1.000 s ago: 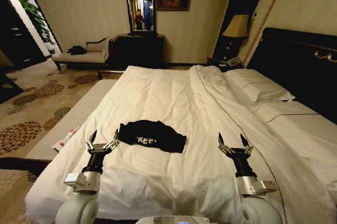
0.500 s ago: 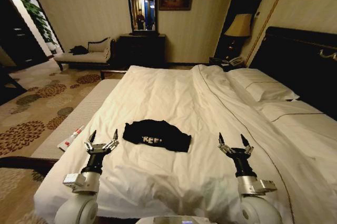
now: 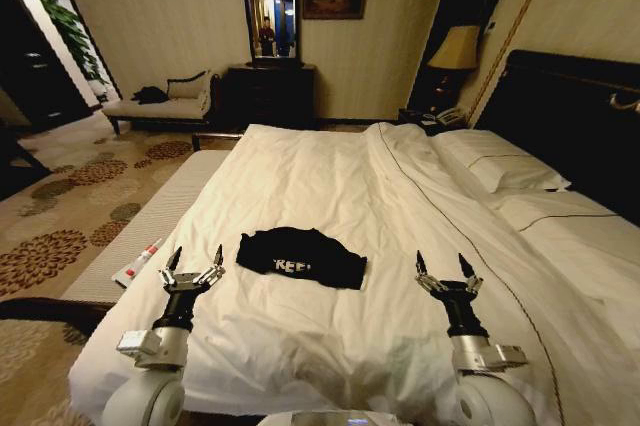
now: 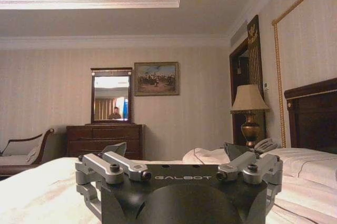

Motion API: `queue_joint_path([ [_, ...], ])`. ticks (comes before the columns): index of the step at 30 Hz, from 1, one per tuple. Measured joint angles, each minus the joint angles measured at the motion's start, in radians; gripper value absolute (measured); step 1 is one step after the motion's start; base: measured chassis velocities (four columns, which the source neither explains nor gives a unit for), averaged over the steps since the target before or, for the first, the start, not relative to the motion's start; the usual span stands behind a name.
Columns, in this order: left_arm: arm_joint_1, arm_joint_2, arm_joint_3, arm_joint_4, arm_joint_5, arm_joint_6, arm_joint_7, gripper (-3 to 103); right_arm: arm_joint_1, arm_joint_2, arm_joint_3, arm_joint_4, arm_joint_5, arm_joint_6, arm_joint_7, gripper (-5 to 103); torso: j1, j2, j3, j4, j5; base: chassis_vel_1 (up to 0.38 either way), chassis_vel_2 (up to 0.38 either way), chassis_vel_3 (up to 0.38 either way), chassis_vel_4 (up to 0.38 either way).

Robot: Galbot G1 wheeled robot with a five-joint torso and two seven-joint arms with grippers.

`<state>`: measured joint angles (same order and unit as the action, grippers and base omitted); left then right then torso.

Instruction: Fold the clothes on the bed.

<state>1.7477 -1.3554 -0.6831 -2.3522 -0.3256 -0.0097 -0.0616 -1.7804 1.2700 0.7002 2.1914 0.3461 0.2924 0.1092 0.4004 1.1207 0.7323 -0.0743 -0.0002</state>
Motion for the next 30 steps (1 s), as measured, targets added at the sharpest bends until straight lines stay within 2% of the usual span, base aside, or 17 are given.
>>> queue_joint_path([
  [9, 0.000, 0.001, -0.003, 0.001, -0.002, 0.000, 0.000, 100, 0.004, 0.001, -0.002, -0.008, -0.011, 0.000, 0.008, 100, 0.000, 0.000, 0.000, 0.0000, 0.0004, 0.000, 0.000, 0.000, 0.000],
  [19, -0.034, 0.003, -0.003, 0.032, -0.005, 0.008, -0.002, 100, 0.025, -0.002, -0.010, -0.027, 0.013, 0.031, 0.003, 100, 0.000, 0.000, 0.000, 0.0001, 0.0001, -0.003, 0.017, 0.000, -0.027],
  [27, -0.136, 0.033, -0.011, 0.111, -0.034, 0.066, -0.022, 100, 0.065, -0.026, -0.029, -0.062, 0.043, 0.028, 0.029, 100, 0.000, 0.000, 0.000, 0.0000, 0.0002, 0.000, 0.000, 0.000, 0.000],
  [30, -0.175, 0.059, -0.010, 0.146, -0.090, 0.117, -0.045, 100, 0.100, -0.062, -0.045, -0.074, 0.070, 0.008, 0.072, 100, 0.000, 0.000, 0.000, 0.0000, 0.0002, 0.000, 0.000, 0.000, 0.000],
])
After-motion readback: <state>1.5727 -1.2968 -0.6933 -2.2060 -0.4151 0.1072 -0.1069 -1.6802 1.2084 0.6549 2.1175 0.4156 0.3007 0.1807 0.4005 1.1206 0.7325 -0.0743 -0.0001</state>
